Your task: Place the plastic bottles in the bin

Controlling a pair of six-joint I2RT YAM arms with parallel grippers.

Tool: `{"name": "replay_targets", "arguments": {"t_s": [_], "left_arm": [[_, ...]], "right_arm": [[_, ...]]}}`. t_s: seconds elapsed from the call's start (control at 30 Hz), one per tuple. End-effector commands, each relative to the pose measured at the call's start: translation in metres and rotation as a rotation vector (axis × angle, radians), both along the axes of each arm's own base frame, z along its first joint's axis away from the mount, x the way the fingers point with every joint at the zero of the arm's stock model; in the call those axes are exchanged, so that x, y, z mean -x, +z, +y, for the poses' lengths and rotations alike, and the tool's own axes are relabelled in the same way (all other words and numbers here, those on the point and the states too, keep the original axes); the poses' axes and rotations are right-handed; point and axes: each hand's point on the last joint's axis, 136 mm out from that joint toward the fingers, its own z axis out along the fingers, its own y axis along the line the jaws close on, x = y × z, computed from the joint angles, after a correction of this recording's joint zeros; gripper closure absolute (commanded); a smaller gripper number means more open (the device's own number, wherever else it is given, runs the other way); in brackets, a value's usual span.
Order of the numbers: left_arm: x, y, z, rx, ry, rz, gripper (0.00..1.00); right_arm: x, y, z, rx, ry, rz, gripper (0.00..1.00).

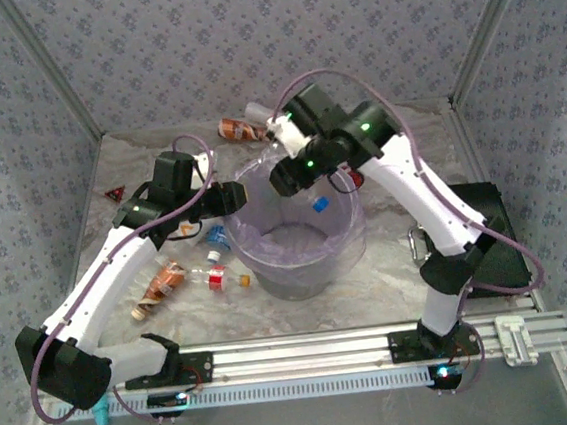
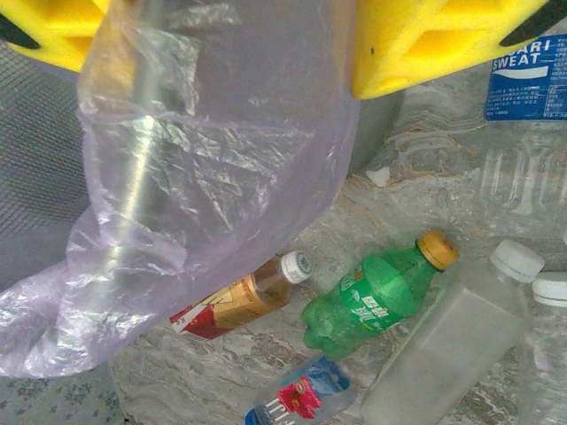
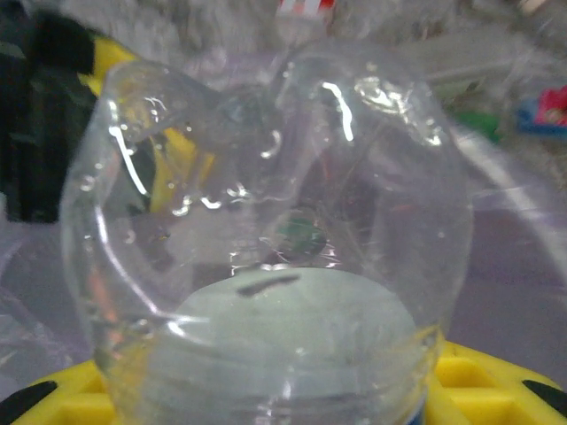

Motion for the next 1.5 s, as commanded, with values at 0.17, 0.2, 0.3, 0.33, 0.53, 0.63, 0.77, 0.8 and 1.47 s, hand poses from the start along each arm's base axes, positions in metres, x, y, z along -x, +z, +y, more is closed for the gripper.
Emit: {"name": "replay_targets", "arguments": {"t_s": [0.17,0.2,0.3,0.33,0.53,0.63,0.77,0.8,1.47], "left_arm": [[-0.003,-0.002,0.001,-0.017,0.011,-0.014,0.51],[-0.004,-0.003,0.002,-0.018,0.012,-0.014,0.51],[-0.004,-0.003,0.001,-0.018,0.014,-0.013,0.51],[-0.004,-0.003,0.002,-0.019,0.015,-0.014,0.51],[-0.005,-0.005,0.002,-0.021,0.019,-0.011,0.51],[-0.005,-0.006,0.002,-0.022,0.019,-0.007,0.51],[-0.004,-0.005,0.003,-0.026,0.021,-0.011,0.51],[-0.004,-0.005,0.003,-0.026,0.021,-0.011,0.51],[-0.002,-0.005,0.006,-0.037,0.024,-0.021,0.51]], "right_arm": [[0.015,-0.083,0.008,0.188,0.030,0.127,0.62],[0.018,-0.090,0.011,0.195,0.038,0.140,0.63],[0.022,-0.110,0.010,0.232,0.037,0.170,0.63],[0.023,-0.117,0.009,0.239,0.033,0.181,0.63],[0.020,-0.158,0.015,0.222,0.002,0.197,0.62],[0.014,-0.178,0.016,0.228,-0.032,0.189,0.62],[0.010,-0.195,0.019,0.209,-0.052,0.139,0.62],[0.011,-0.198,0.020,0.205,-0.049,0.133,0.61],[0.016,-0.174,0.007,0.231,-0.079,0.105,0.27]]}}
